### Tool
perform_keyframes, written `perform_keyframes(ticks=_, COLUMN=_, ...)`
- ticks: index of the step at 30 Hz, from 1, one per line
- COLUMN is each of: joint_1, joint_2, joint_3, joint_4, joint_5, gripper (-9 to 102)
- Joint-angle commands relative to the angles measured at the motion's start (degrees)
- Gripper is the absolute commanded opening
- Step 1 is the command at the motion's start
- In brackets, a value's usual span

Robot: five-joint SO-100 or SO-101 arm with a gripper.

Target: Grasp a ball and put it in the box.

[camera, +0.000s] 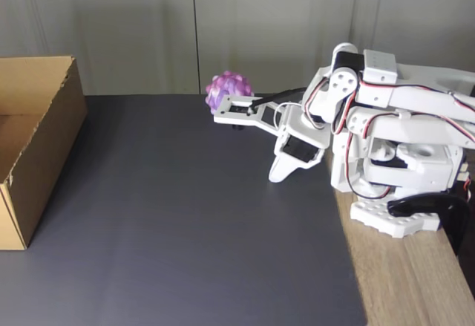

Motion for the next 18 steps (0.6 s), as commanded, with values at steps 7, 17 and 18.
perform_keyframes(ticks=7, joint_1=1.8, joint_2=-0.6, joint_3=-5.7, joint_4=-3.0, joint_5=2.2, gripper=0)
perform_keyframes(ticks=17, joint_1=5.8, joint_2=-2.6, joint_3=-19.0, joint_4=-0.6, joint_5=3.3, gripper=0)
perform_keyframes(ticks=18, joint_1=6.9, joint_2=-4.2, joint_3=-20.7, joint_4=-1.0, joint_5=3.7, gripper=0)
